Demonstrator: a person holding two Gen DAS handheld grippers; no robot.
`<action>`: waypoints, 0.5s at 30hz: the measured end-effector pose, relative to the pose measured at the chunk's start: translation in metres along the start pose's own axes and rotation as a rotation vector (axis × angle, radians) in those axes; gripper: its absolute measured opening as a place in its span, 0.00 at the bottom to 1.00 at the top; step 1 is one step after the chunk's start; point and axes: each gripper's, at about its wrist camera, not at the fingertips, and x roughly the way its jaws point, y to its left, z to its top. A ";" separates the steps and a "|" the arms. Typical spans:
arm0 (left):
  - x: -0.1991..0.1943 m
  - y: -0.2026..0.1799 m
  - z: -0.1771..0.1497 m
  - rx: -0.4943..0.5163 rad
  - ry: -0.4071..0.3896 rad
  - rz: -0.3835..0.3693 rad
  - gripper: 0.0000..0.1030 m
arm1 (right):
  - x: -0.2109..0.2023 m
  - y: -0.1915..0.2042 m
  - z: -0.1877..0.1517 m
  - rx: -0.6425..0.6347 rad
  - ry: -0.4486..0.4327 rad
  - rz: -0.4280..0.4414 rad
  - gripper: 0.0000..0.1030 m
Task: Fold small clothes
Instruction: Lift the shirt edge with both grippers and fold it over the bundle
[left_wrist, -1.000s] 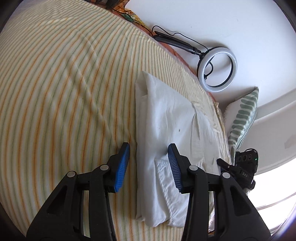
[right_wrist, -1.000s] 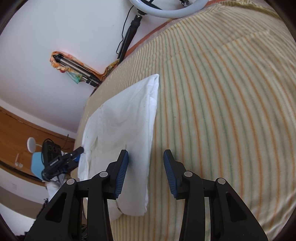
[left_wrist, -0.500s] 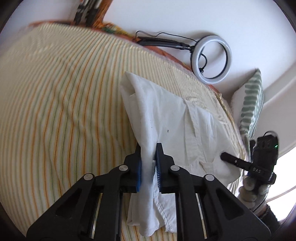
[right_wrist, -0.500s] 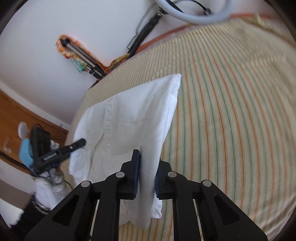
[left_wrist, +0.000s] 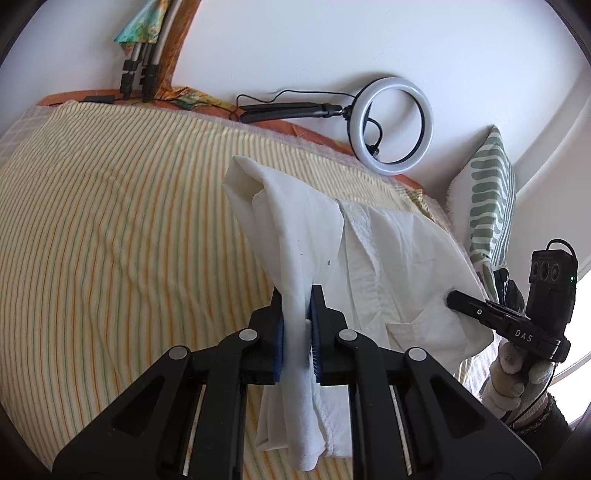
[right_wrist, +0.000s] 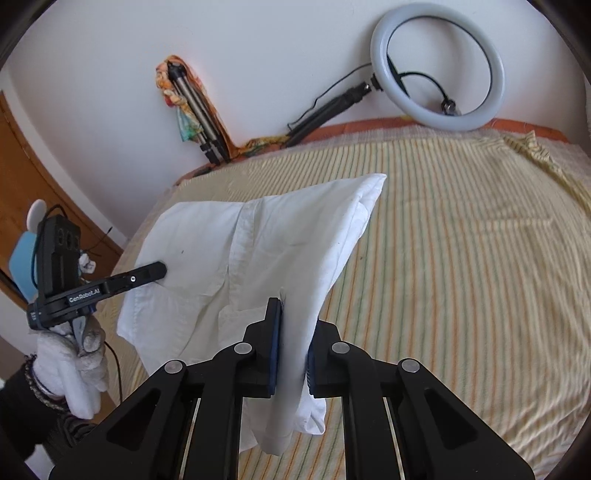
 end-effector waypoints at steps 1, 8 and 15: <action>0.002 -0.003 0.002 0.005 0.001 -0.002 0.10 | -0.004 -0.001 0.000 -0.009 -0.005 -0.007 0.09; 0.026 -0.042 0.018 0.048 0.001 -0.047 0.10 | -0.029 -0.019 0.014 -0.030 -0.047 -0.072 0.09; 0.069 -0.093 0.041 0.095 -0.012 -0.098 0.09 | -0.056 -0.058 0.039 -0.046 -0.084 -0.160 0.09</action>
